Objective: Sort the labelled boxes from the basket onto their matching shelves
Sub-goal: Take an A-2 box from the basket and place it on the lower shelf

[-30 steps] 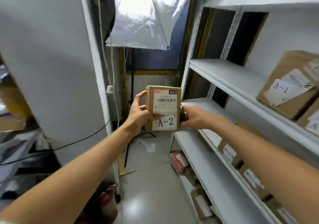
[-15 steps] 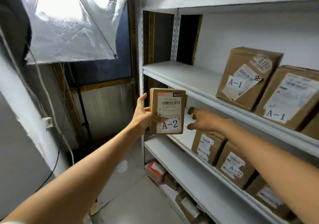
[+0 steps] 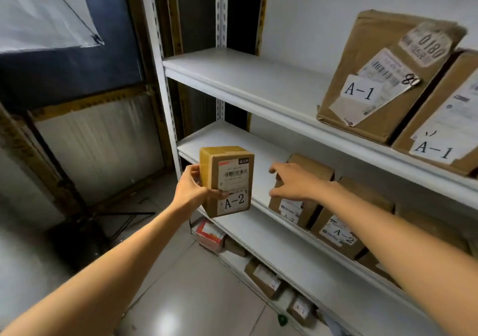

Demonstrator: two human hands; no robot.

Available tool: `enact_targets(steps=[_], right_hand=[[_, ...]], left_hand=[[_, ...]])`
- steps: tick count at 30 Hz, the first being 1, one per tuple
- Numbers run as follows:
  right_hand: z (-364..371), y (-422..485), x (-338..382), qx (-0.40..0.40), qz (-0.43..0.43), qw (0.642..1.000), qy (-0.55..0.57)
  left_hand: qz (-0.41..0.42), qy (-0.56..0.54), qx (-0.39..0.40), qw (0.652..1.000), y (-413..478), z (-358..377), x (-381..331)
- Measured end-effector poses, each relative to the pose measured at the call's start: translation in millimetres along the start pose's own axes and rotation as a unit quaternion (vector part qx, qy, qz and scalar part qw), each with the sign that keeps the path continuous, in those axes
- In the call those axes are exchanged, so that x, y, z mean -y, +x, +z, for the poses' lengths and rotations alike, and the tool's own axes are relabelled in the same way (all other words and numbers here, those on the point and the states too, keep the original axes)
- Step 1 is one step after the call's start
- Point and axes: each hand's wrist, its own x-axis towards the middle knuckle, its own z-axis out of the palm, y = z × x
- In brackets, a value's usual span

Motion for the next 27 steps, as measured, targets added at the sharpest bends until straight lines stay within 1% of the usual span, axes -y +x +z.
enact_targets(steps=[3,8,13,16,19,23,27], right_hand=[[6.1,13.5,-4.7,-0.006,0.009,1.000,-0.009],[7.1,31.4,-10.2,-0.041,0.045,0.998,0.003],[13.5,52.0,-16.6,-0.049,0.073,0.996,-0.003],[18.2,63.3,-19.8,-0.084,0.079,0.993,-0.030],[23.8,73.1,-24.8,-0.121,0.092,0.987,-0.056],[29.8,79.9,-30.7,-0.125,0.108,0.984,-0.062],[29.9,79.0,-34.6,-0.149,0.094,0.982,-0.070]], left_hand=[[-0.010,0.015,0.034,0.999,31.5,5.0,10.3],[0.006,0.033,0.105,0.994,87.0,20.5,12.2],[-0.011,0.015,0.176,0.984,146.8,36.3,31.5],[-0.009,0.009,0.207,0.978,175.1,48.3,45.9],[-0.012,0.010,0.232,0.973,192.7,66.2,57.6],[-0.011,0.030,0.267,0.963,205.0,91.7,68.2],[0.000,0.035,0.291,0.956,209.8,112.0,81.4]])
